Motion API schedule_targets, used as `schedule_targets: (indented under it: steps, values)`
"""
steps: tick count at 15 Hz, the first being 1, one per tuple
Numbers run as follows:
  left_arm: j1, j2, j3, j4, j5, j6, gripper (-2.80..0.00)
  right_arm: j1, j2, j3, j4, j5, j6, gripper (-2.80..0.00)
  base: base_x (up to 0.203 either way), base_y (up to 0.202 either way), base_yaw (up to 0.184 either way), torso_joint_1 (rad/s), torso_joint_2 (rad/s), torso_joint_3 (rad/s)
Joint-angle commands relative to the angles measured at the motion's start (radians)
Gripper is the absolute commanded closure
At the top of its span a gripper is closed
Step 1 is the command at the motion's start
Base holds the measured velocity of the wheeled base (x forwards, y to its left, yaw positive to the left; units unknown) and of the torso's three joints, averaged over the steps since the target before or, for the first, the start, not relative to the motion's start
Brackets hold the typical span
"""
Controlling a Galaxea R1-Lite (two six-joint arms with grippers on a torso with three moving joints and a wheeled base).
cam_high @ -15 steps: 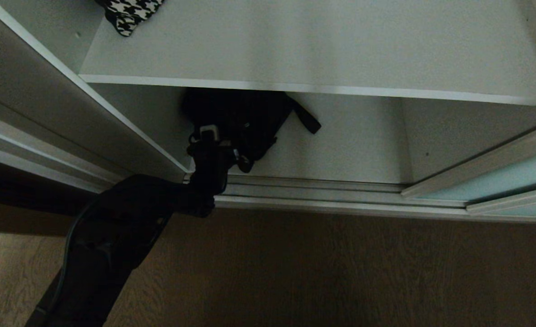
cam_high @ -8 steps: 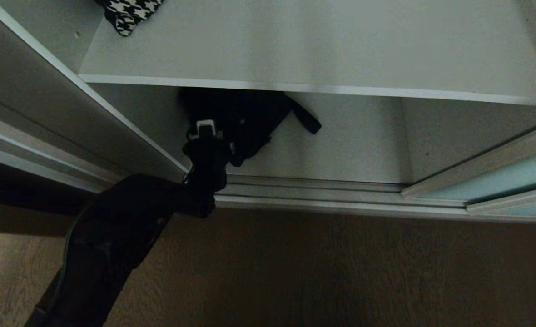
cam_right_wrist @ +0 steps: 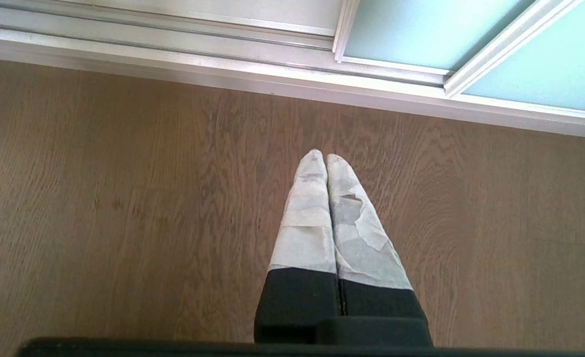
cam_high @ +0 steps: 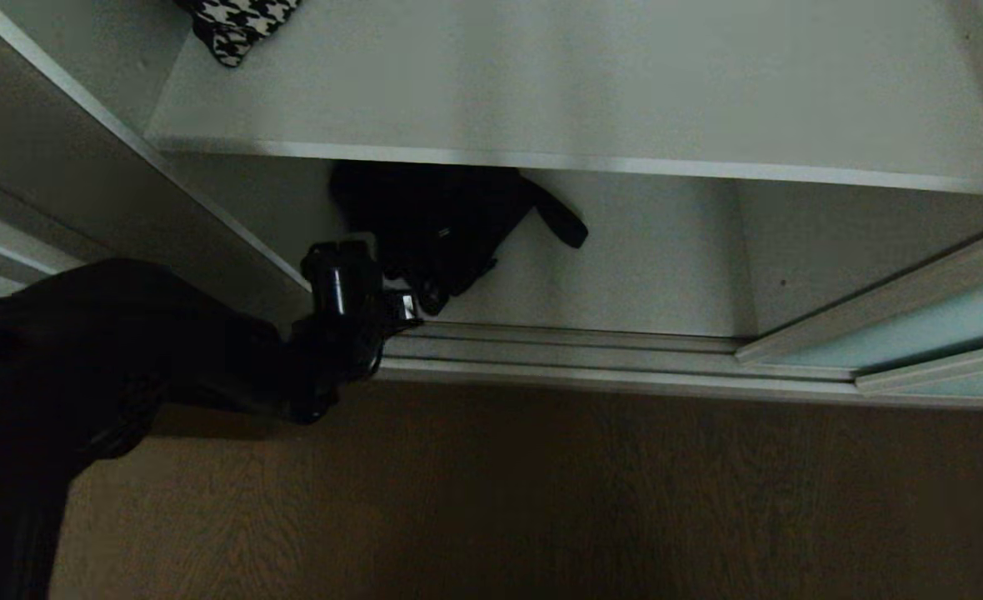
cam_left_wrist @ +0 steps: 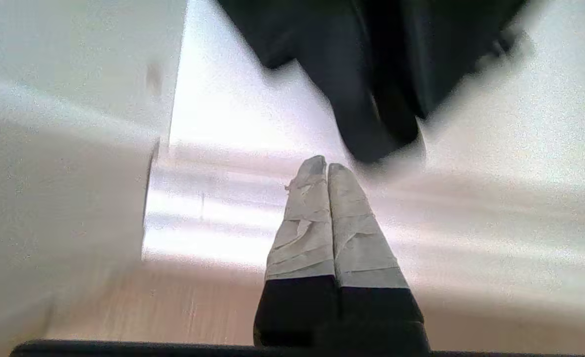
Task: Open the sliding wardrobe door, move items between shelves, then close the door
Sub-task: Place the bag on the lower shelf
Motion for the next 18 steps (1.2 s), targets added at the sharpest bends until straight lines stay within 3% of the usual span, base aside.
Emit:
schedule_targets:
  steps: [1, 5, 9, 12, 14, 18]
  values:
    - [-0.056, -0.270, 0.238, 0.015, -0.003, -0.006, 0.00, 0.000, 0.000, 0.002, 0.000, 0.001, 0.000, 0.00, 0.000, 0.000, 0.000, 0.000, 0.00, 0.000]
    - [-0.097, -0.650, 0.469, 0.111, -0.004, 0.019, 0.00, 0.000, -0.001, 0.002, -0.001, 0.001, 0.000, 0.00, 0.000, 0.000, 0.000, 0.000, 0.00, 0.000]
    - [-0.103, -1.056, 0.645, 0.353, 0.007, 0.030, 0.00, 0.000, -0.002, 0.002, 0.000, 0.001, 0.000, 0.00, 0.000, 0.000, 0.000, 0.000, 0.00, 0.000]
    - [-0.094, -1.207, 0.721, 0.540, 0.038, 0.034, 0.00, 0.000, -0.002, 0.002, 0.000, 0.001, 0.000, 0.00, 0.000, 0.000, 0.000, 0.000, 0.00, 0.000]
    - [-0.047, -1.405, 0.723, 0.671, 0.070, 0.044, 0.00, 0.000, 0.000, 0.002, 0.000, 0.001, 0.000, 0.00, 0.000, 0.000, 0.000, 0.000, 0.00, 0.000]
    - [0.142, -1.776, 0.800, 0.833, 0.103, 0.077, 0.00, 0.000, -0.002, 0.002, 0.000, -0.001, 0.000, 0.00, 0.000, 0.000, 0.000, 0.000, 0.00, 0.000]
